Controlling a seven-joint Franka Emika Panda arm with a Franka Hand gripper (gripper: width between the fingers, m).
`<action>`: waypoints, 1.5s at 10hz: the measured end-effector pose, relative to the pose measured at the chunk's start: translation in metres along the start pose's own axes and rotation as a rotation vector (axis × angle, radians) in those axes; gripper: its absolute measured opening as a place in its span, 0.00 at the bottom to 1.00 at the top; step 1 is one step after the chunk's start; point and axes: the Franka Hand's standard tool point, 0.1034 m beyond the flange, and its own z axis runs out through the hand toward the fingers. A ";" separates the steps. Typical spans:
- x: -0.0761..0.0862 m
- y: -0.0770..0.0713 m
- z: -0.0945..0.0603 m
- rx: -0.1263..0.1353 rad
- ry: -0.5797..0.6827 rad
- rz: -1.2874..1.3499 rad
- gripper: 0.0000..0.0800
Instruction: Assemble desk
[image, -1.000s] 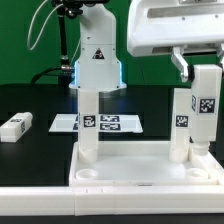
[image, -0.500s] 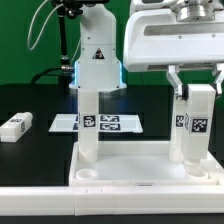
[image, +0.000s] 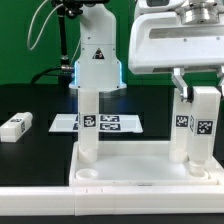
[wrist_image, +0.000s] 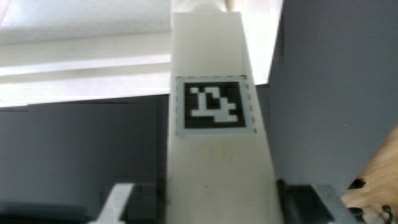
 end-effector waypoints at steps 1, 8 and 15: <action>0.001 0.000 0.001 0.001 0.008 -0.001 0.36; 0.002 0.001 0.001 0.004 0.030 -0.006 0.36; -0.010 0.004 0.008 -0.002 0.023 -0.016 0.36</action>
Offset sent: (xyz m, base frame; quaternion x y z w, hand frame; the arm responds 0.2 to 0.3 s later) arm 0.0095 -0.0034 -0.0049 -0.0138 0.0021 0.0032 0.9999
